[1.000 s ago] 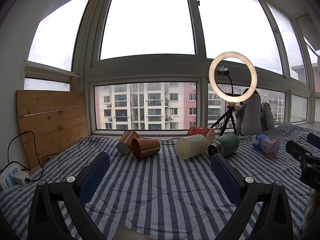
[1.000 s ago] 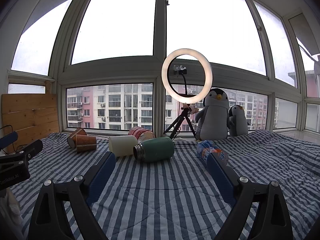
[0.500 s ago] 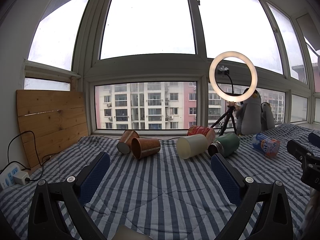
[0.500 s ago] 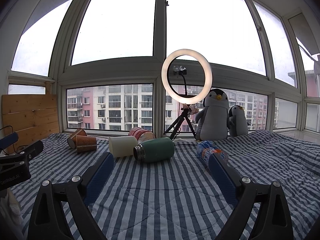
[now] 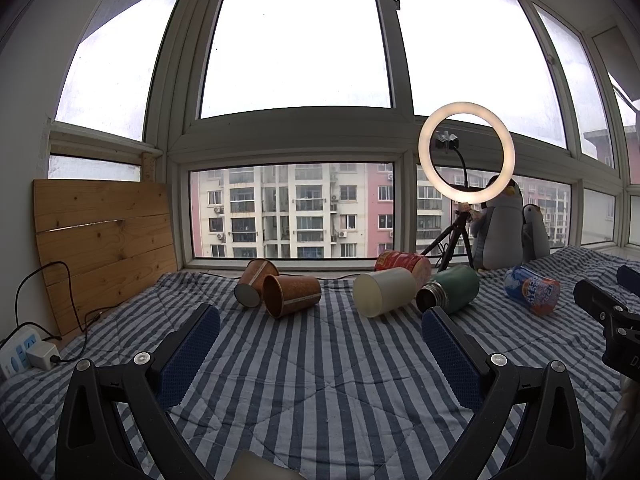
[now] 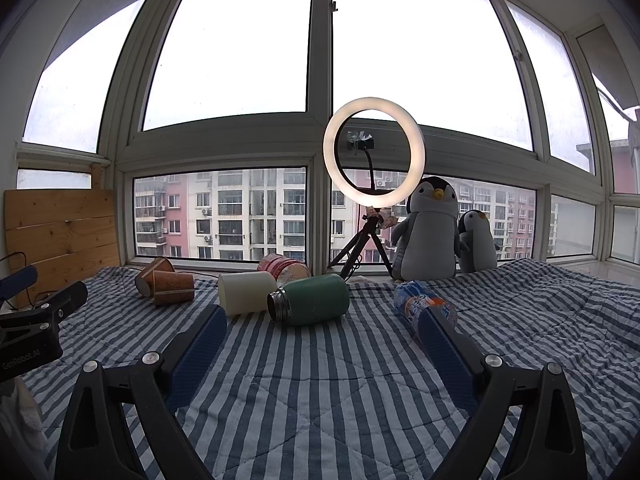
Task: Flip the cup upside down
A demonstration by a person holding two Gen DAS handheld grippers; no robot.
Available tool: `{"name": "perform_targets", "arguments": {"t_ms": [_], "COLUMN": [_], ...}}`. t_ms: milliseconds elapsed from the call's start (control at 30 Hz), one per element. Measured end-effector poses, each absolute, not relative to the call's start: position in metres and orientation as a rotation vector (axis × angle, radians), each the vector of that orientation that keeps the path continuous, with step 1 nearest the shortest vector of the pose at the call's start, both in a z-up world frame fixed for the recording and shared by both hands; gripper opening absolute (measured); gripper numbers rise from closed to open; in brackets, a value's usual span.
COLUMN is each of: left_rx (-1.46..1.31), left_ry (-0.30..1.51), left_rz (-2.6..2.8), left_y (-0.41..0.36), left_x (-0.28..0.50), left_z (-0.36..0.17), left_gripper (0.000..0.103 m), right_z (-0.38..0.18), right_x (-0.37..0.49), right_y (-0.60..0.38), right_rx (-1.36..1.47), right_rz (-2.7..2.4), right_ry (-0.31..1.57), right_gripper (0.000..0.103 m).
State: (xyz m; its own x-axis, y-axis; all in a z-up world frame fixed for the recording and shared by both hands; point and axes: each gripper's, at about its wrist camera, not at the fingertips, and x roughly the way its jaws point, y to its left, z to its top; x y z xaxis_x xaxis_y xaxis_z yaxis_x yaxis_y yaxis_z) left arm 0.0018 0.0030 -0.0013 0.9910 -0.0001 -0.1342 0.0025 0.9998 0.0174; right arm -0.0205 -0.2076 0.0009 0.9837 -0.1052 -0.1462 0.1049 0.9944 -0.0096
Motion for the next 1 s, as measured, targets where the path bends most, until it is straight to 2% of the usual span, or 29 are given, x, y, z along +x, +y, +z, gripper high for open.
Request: {"name": "perform_targets", "arguments": {"t_ms": [1000], "left_rx": [0.025], "left_ry": [0.156], "left_rz": [-0.002], "left_y": [0.0013], "left_x": [0.0055], "left_z": [-0.007], "left_gripper": [0.102], "right_z": [0.0006], "right_x": [-0.0157], "right_y": [-0.2045], "right_rx": [0.0], "right_rz": [-0.102], "right_ry": [0.154], "right_gripper": [0.099]}}
